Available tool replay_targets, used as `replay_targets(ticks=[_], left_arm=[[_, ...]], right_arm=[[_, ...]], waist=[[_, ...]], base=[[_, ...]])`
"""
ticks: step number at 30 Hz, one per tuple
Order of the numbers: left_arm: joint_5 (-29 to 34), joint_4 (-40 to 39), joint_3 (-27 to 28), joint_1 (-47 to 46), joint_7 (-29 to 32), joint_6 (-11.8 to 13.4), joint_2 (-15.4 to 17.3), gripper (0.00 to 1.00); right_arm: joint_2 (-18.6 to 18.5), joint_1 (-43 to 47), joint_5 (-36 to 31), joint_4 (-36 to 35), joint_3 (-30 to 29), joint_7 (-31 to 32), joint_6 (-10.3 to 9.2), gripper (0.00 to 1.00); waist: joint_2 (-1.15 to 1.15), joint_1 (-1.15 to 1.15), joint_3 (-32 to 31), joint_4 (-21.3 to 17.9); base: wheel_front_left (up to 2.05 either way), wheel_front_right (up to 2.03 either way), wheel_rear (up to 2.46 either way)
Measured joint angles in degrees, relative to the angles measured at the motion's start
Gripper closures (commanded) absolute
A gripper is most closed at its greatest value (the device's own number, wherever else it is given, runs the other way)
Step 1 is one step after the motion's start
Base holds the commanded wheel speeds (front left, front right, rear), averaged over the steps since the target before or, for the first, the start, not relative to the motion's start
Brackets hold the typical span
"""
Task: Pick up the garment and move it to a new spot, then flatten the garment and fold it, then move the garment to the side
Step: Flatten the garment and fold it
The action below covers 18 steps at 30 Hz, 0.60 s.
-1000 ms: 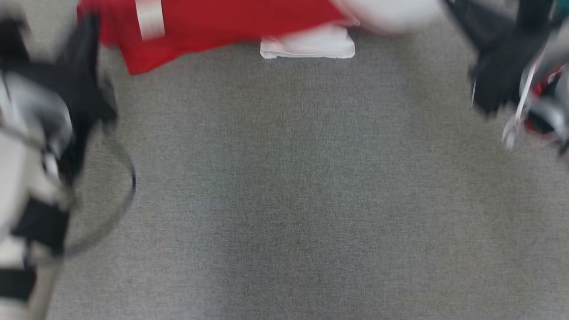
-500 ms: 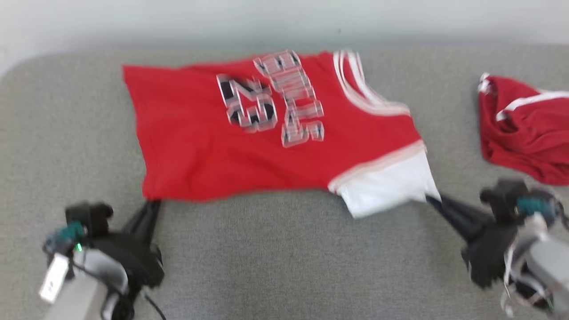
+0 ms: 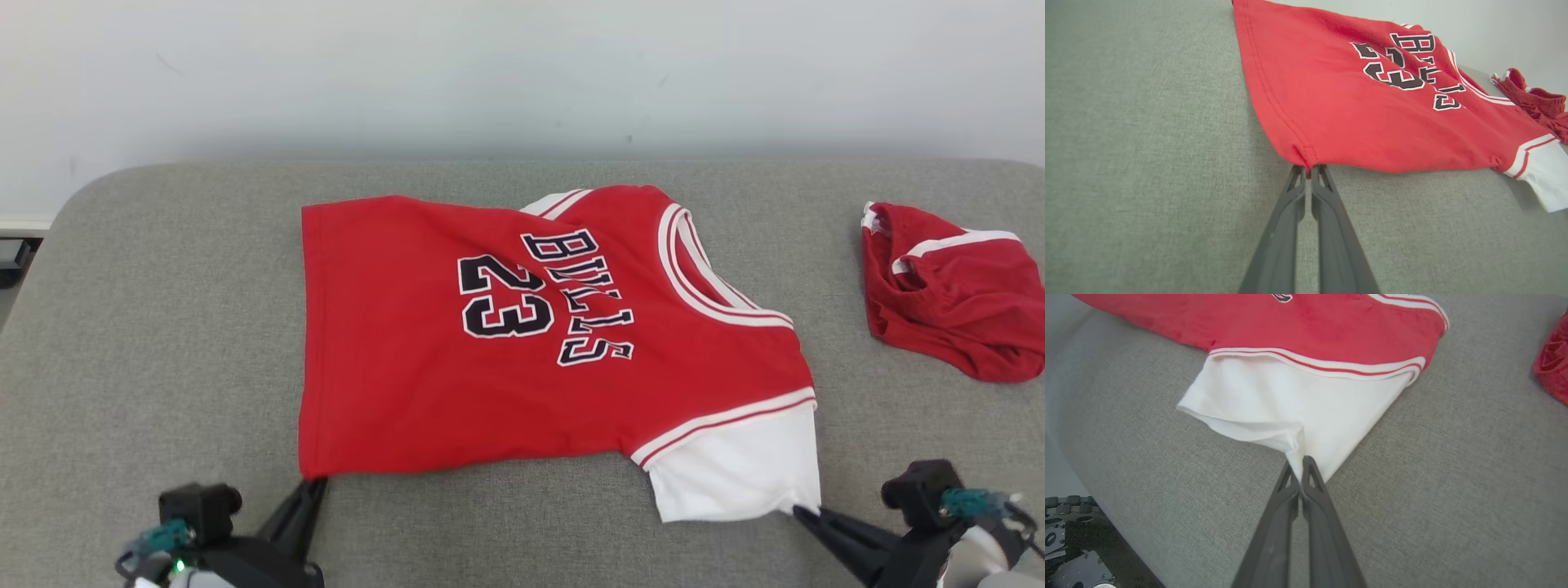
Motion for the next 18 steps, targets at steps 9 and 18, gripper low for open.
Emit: replay_targets(ticks=[9,18], left_arm=[[-0.30,0.20,-2.15,3.60,3.56,1.66,0.43,1.00],[-0.93,-1.79,-0.75,4.51,4.47,3.71,0.08,0.00]], right_arm=[[0.94,0.82,1.31,1.88,2.42,5.57,-0.34,1.00],[1.57,1.30,5.26,0.40,0.08,6.35,-1.25,0.00]], waist=[[0.00,0.00,-1.67,-0.07],[0.00,0.01,-2.43,-0.52]], base=[[0.00,0.00,0.00],[0.00,0.00,0.00]])
